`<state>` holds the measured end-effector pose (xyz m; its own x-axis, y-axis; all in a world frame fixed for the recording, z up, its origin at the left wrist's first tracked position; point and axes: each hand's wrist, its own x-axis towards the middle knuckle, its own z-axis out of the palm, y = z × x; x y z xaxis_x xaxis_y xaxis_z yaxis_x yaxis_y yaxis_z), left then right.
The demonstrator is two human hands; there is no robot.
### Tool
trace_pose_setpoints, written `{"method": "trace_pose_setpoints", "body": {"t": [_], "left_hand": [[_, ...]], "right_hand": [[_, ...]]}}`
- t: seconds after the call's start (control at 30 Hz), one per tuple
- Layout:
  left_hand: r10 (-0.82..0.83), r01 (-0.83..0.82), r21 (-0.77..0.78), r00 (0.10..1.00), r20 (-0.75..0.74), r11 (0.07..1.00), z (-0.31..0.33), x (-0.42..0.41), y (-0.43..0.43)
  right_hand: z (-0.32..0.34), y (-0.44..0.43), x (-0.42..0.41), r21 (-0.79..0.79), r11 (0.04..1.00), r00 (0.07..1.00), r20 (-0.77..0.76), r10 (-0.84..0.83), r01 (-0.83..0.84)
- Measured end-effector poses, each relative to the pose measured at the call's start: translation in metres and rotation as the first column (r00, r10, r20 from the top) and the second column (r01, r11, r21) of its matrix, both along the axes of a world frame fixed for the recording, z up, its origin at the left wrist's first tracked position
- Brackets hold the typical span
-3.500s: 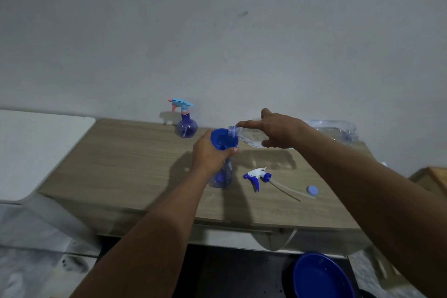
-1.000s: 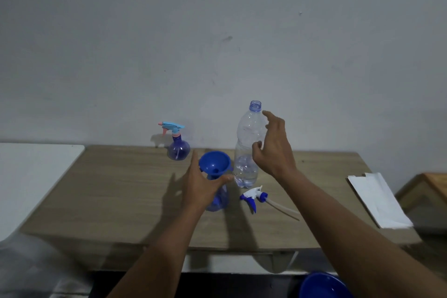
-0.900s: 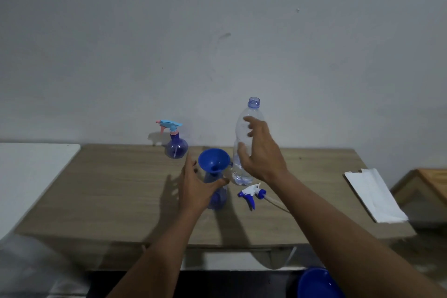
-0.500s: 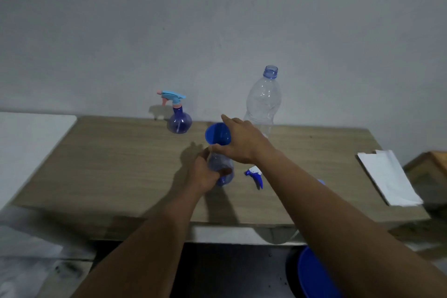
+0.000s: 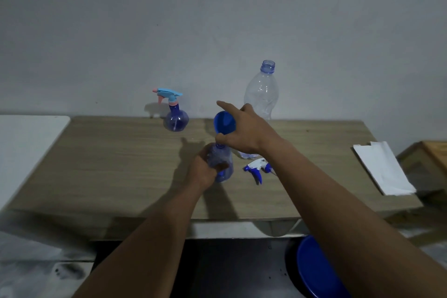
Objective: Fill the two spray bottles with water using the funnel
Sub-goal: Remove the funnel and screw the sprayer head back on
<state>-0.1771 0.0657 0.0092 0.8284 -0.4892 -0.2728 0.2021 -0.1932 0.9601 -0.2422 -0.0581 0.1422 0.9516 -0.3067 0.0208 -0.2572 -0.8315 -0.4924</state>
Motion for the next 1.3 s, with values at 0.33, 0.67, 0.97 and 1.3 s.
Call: {"method": "trace_pose_setpoints", "body": {"t": [0.33, 0.67, 0.97, 1.3], "left_hand": [[0.007, -0.045, 0.119, 0.953, 0.304, 0.992, -0.009, -0.003, 0.003], [-0.037, -0.015, 0.146, 0.937, 0.348, 0.989, -0.019, 0.000, 0.009], [-0.051, -0.008, 0.163, 0.934, 0.352, 0.987, -0.018, -0.001, 0.008], [-0.076, 0.016, 0.166, 0.929, 0.362, 0.986, -0.017, -0.005, 0.009]], "right_hand": [[-0.032, -0.012, -0.063, 0.451, 0.864, 0.931, 0.165, -0.326, 0.223], [-0.155, 0.024, -0.106, 0.515, 0.794, 0.880, 0.143, -0.452, 0.324], [-0.203, 0.033, -0.110, 0.271, 0.925, 0.960, 0.009, -0.279, 0.266], [-0.189, 0.012, -0.108, 0.103, 0.971, 0.975, 0.042, -0.219, 0.214]]}}
